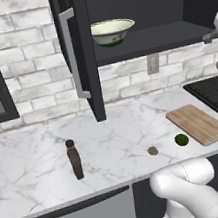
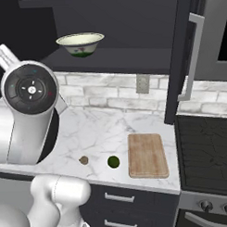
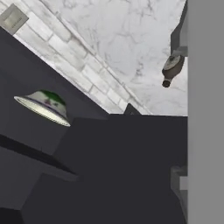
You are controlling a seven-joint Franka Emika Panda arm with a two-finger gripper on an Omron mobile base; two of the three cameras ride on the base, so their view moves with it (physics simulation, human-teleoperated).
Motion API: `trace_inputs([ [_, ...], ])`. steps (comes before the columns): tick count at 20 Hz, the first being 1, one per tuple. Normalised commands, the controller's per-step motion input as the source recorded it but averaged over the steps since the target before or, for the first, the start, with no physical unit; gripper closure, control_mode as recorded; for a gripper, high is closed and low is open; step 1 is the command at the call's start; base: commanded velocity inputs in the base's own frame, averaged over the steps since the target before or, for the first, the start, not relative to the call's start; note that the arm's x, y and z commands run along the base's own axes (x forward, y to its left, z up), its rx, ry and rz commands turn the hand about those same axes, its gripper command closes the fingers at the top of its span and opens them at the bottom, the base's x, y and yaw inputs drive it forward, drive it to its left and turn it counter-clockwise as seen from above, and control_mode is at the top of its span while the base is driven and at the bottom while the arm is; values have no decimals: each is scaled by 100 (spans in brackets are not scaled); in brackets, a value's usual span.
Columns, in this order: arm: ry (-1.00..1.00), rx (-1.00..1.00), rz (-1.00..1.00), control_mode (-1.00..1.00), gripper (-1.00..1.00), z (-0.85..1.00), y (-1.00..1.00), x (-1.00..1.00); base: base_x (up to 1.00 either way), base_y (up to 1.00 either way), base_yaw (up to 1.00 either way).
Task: Open the cabinet. Place the bowl and condiment on the counter. Then place the lime and garlic on the cutting board.
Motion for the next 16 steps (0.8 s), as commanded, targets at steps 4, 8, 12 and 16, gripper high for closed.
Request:
trace_inputs([
  [4,-5,-10,7,-100,-100,0,-8,12,0,0,0],
  [8,-20,-1,0,-100,-100,0,-1,14,0,0,0],
  [12,-17,0,0,-100,-100,0,7,21,0,0,0],
  [16,-6,0,-2,-100,-100,1,14,37,0,0,0],
])
